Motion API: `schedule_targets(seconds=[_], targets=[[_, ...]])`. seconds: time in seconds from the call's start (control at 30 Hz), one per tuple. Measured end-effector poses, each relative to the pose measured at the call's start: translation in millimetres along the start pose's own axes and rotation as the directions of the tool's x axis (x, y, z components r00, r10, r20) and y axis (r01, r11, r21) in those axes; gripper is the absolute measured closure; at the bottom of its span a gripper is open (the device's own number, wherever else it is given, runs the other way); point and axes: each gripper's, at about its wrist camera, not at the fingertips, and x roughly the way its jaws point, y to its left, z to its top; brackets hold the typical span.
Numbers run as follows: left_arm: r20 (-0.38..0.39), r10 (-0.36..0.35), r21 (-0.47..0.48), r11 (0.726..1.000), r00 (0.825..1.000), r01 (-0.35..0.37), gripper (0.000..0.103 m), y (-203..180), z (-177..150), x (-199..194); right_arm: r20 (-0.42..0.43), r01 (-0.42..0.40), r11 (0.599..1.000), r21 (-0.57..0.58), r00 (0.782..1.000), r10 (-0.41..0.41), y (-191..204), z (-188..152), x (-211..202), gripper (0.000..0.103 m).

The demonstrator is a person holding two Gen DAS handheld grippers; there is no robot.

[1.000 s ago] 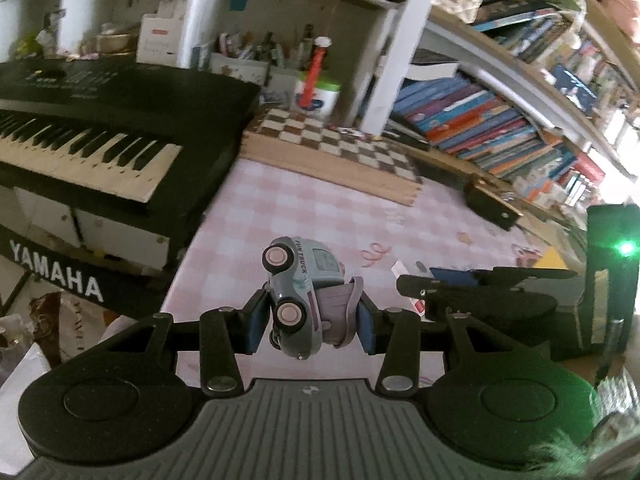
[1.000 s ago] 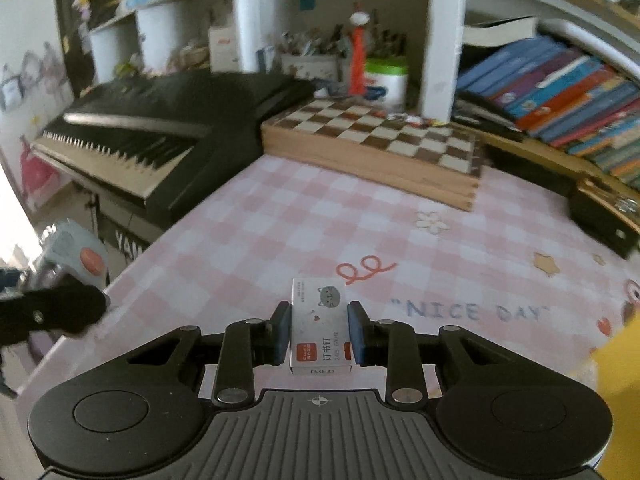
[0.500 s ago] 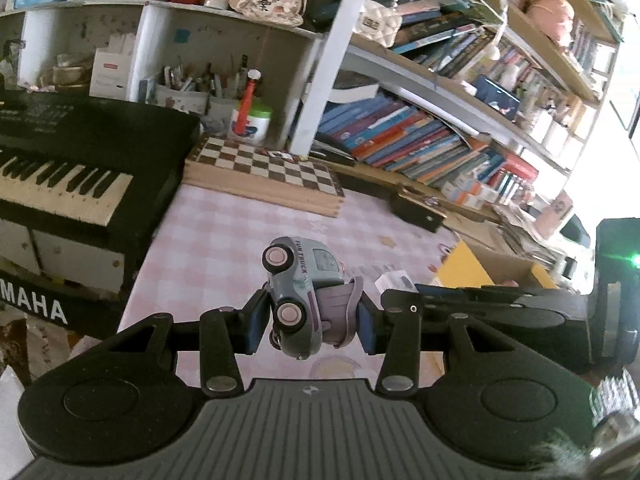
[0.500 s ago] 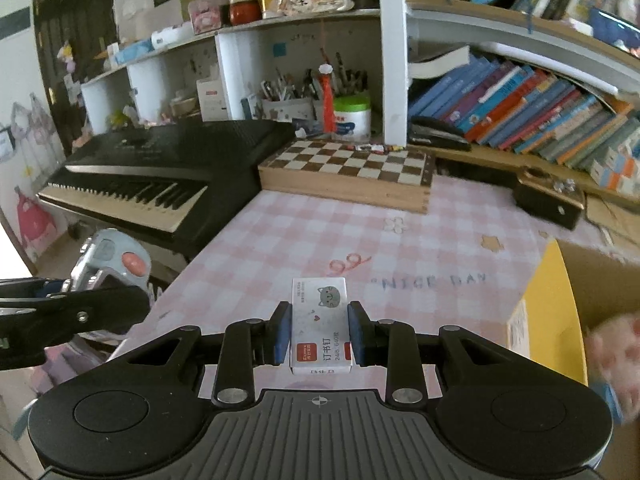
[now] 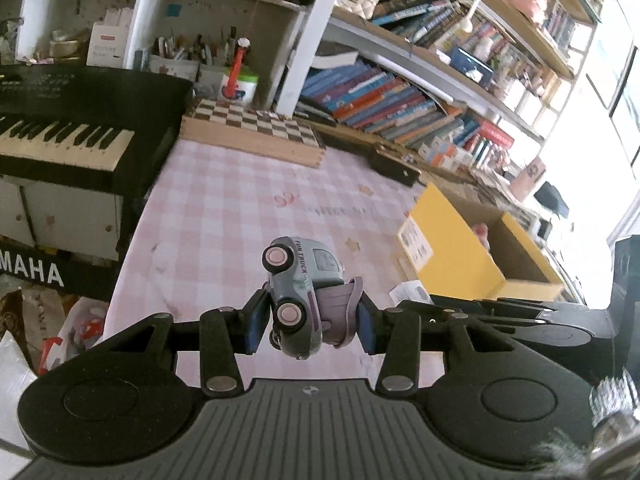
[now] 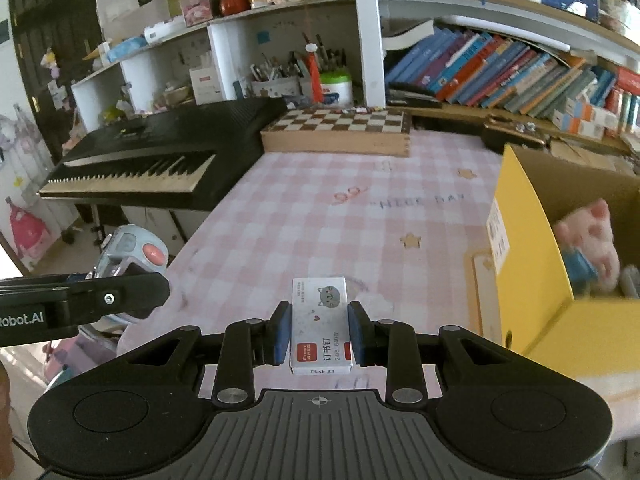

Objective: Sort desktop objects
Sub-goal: 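Carry the toy car with the left tool while the right tool carries the card box to the yellow box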

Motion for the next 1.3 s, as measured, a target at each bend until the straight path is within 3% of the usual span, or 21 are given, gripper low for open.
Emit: schedule_targets(seconds=[0.4,0.8,1.3], targets=[[-0.093,-0.101,0.072,0.992,0.991,0.107,0.061,-15.3,-38.9,-25.3,-0.031,0.077,0.993,0.087,0.997,-0.075,11.6,-62.1,-45.9,0.074],[-0.195,-0.219,0.163,0.954,0.956,0.252,0.061,-57.7,-61.8,-16.7,-0.067,0.191,0.958,0.215,0.981,-0.181,-13.9,-99.4,-80.2,0.074],[-0.311,-0.273,0.194,0.919,0.910,0.342,0.061,-109.2,-81.7,14.2,-0.130,0.257,0.921,0.292,0.965,-0.228,-56.1,-125.1,-96.3,0.074]])
